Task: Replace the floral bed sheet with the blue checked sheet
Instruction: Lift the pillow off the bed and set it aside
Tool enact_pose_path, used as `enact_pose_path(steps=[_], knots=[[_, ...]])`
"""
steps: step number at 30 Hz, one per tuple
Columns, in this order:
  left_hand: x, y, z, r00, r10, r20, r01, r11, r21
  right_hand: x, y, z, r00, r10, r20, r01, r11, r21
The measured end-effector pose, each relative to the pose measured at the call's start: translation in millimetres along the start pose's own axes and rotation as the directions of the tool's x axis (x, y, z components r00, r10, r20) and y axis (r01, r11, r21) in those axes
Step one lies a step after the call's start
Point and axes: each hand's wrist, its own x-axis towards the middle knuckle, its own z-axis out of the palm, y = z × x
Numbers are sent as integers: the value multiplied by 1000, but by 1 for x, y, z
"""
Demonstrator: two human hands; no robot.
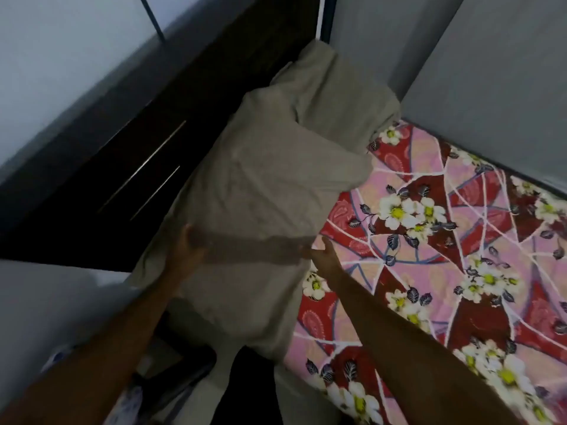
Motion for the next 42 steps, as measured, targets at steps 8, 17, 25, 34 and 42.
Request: enact_pose_path(steps=[8,17,25,34,42], knots=[[111,3,-25,959,-99,267,104,995,-4,24,-8,58,983,140,-120,-110,968,227],[84,53,-27,972,-66,225,98,987,-130,8,-19,33,970,83,-228,-9,952,306],[83,173,-38,942,263,206,-182,921,-343,-11,-124,-35,943,-161,-291,280,855,436],[219,332,19,928,325,182,-280,930,-237,87,-250,-100,886,-291,-362,427,818,386],[298,297,55,935,33,352,-78,990,114,191,-195,-73,952,-171,-252,200,976,91]])
